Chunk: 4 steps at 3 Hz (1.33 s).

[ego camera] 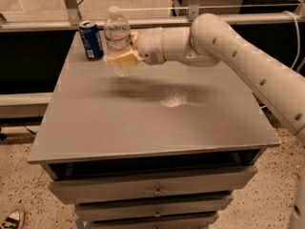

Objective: Move water bottle near pepsi can

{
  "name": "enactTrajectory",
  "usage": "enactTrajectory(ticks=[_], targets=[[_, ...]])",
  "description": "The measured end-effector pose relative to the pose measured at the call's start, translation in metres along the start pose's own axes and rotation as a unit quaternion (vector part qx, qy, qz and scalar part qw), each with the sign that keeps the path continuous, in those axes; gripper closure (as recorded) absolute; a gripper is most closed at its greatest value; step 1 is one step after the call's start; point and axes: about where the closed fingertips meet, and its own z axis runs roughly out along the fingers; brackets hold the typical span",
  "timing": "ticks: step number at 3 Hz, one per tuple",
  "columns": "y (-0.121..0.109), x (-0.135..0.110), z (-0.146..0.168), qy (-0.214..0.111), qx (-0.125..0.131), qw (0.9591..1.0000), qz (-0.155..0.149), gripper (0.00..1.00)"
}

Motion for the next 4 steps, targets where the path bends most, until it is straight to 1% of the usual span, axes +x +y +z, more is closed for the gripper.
enactTrajectory(ticks=[1, 2, 3, 4], targets=[[-0.074, 0.008, 0.031, -0.004, 0.021, 0.9998, 0.003, 1.00], [-0.111, 0.011, 0.044, -0.006, 0.042, 0.9991, 0.011, 1.00], [-0.135, 0.020, 0.055, -0.018, 0.061, 0.9975, 0.031, 0.85], [-0.147, 0.032, 0.066, -0.025, 0.075, 0.9955, 0.052, 0.61]])
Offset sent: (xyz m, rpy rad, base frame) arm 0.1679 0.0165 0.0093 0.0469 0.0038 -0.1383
